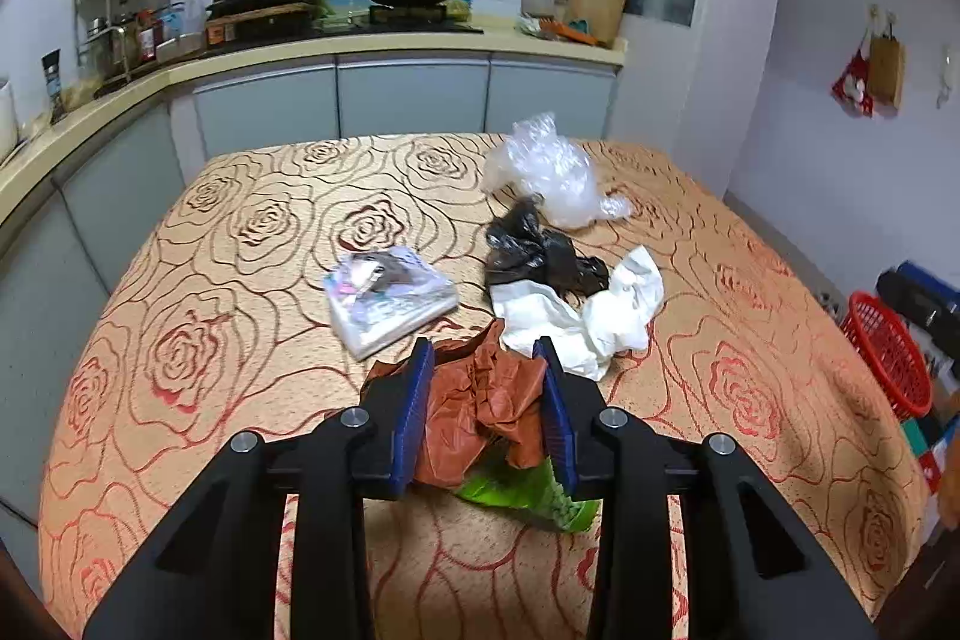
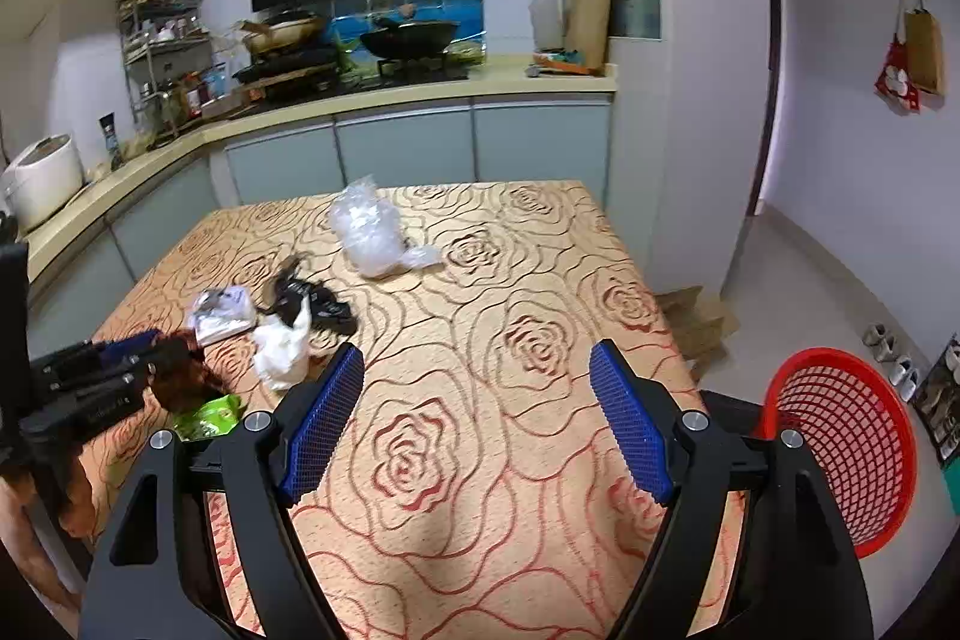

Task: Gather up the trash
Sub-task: 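Grasp the brown cloth with the left gripper, then grasp the green pea snack bag with the right gripper while the left holds the brown cloth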

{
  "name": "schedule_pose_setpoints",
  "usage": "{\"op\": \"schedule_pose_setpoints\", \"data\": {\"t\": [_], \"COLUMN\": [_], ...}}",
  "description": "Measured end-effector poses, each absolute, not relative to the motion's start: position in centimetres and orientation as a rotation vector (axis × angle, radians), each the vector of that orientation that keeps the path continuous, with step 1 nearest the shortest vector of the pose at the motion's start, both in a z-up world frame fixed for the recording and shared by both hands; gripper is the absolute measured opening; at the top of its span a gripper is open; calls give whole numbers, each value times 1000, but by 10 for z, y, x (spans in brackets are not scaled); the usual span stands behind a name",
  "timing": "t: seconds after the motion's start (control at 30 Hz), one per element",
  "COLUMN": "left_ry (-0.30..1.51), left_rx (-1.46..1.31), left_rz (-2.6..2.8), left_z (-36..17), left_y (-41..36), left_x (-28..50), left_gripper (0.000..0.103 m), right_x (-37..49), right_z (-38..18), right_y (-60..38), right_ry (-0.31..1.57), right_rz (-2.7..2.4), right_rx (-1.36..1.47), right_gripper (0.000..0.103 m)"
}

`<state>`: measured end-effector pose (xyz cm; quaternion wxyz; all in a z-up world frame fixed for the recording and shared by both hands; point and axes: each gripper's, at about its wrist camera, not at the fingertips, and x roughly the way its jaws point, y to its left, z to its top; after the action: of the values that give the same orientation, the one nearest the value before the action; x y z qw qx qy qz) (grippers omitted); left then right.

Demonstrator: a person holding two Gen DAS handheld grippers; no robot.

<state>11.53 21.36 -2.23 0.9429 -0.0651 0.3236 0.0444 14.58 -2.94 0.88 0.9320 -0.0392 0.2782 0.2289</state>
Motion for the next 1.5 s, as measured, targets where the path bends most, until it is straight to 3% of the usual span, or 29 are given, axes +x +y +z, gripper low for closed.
{"op": "schedule_pose_setpoints", "data": {"t": [0.73, 1.4, 1.5], "left_ry": [496, 501, 502], "left_rx": [-164, -217, -220], "left_rz": [190, 194, 195], "left_z": [31, 31, 31], "left_y": [261, 280, 281], "left_x": [68, 64, 64], "left_gripper": [32, 32, 32], "right_x": [108, 121, 123], "right_z": [-34, -68, -70], "right_y": [91, 146, 147], "right_ry": [713, 831, 844], "right_rz": [760, 812, 822], "right_rx": [-238, -347, -349], "right_gripper": [75, 75, 62]}}
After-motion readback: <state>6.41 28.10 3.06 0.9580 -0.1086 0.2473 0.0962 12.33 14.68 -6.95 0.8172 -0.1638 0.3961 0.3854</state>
